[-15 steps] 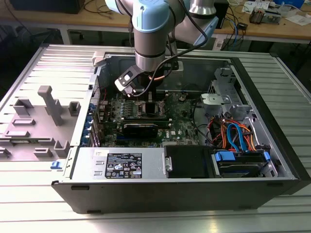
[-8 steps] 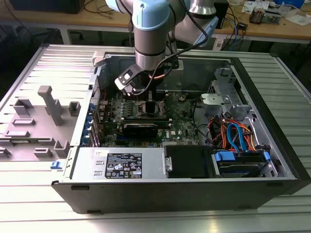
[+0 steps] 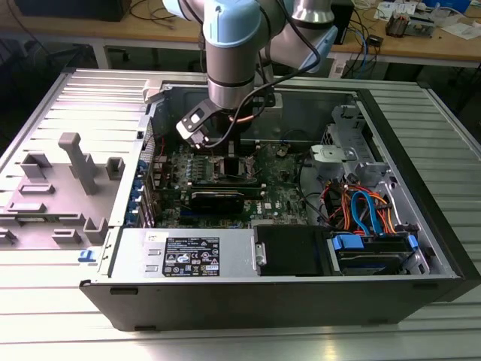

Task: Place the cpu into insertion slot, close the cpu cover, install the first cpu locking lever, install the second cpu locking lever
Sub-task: 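Place the cpu into insertion slot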

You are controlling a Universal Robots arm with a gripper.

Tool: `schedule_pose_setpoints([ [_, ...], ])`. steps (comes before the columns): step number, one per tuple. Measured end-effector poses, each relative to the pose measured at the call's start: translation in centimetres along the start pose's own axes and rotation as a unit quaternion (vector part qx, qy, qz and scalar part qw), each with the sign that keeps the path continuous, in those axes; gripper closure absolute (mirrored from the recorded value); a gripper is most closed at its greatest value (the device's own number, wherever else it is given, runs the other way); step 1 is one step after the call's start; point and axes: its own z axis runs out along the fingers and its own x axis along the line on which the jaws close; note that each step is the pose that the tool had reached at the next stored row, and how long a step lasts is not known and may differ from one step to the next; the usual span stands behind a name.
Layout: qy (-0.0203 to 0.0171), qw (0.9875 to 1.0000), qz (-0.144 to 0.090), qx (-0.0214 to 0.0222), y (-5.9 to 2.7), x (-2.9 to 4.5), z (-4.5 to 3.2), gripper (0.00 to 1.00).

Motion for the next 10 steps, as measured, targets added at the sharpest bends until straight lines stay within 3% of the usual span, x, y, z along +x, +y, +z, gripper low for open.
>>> schedule_pose_setpoints([
  [10, -0.0001, 1.0000, 0.000, 0.0000, -0.16, 0.42, 0.15, 0.31],
])
